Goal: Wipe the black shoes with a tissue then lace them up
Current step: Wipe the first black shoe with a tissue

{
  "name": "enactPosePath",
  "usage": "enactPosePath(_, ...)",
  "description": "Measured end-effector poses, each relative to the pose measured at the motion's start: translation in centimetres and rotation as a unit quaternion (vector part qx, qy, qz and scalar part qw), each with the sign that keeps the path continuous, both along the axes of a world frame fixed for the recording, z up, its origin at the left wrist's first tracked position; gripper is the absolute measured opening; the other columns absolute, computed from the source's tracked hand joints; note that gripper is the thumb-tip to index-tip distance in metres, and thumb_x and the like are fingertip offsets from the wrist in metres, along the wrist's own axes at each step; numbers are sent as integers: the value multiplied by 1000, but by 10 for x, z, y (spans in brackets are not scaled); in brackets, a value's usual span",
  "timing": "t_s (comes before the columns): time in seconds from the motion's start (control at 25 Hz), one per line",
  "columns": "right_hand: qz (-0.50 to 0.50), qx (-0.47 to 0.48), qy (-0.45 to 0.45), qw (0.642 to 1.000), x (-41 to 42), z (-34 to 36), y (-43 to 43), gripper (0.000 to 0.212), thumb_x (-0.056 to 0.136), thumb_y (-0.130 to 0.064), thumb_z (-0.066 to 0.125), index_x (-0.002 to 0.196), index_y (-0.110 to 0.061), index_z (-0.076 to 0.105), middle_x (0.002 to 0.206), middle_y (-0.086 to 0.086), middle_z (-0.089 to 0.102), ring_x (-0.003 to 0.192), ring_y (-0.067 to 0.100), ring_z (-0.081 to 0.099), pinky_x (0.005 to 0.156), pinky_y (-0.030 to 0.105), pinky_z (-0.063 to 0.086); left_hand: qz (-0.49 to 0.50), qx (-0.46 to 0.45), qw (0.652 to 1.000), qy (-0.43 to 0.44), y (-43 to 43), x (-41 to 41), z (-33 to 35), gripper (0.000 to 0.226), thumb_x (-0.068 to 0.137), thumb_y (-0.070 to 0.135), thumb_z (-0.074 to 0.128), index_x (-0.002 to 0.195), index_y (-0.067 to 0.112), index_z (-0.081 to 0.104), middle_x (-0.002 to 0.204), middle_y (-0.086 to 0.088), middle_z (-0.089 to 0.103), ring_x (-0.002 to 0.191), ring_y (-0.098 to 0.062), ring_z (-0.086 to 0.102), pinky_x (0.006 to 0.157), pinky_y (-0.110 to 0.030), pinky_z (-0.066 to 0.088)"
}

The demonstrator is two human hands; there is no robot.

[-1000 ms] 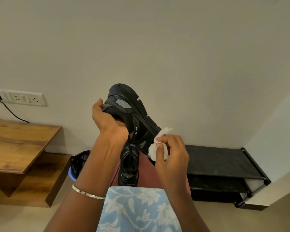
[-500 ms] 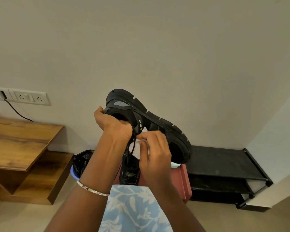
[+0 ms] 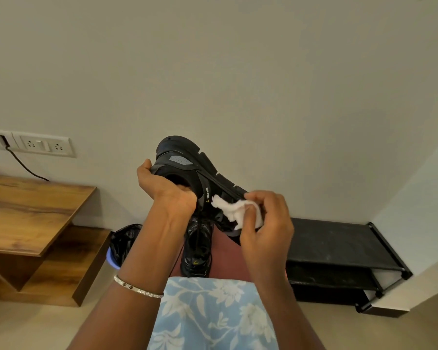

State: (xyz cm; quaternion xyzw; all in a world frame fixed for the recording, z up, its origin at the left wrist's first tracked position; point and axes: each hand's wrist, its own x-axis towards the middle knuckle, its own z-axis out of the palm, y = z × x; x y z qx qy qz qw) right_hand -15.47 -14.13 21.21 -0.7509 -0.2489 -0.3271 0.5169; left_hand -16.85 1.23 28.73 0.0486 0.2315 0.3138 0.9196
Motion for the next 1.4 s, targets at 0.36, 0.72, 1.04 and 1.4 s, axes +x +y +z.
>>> enactPosePath(0.36,-80,-110,-140,981,5,-44,11,40,108,-28,42,104,-10,78,105,6,73,100,22,63,88,26,40,-29,0,1000,11,-5,6,-6,46,92,46,51,115,9,67,109,-13,71,99,-32,67,85,-44,56)
enactPosePath(0.72,-12,-26,-88,996,45,-4,-14,20,85,11,67,93,-5,77,96,6,65,90,18,61,73,24,51,-82,88,992,29,-2,25,-10,36,88,44,56,98,12,70,90,-9,73,86,-28,70,80,-38,59)
enactPosePath(1.04,-48,-64,173,982,58,-84,-68,17,87,-2,71,92,-18,75,103,1,69,99,19,63,70,20,50,-183,285,937,88,-17,68,-26,25,89,43,61,82,19,66,70,2,74,68,-15,71,58,-23,54)
enactPosePath(1.4,-79,338,358,867,95,-53,-104,11,95,-8,66,103,-12,72,111,6,72,96,20,73,66,22,58,-484,822,280,104,-10,127,-89,18,80,27,74,76,12,65,69,6,64,61,-9,59,61,-23,49)
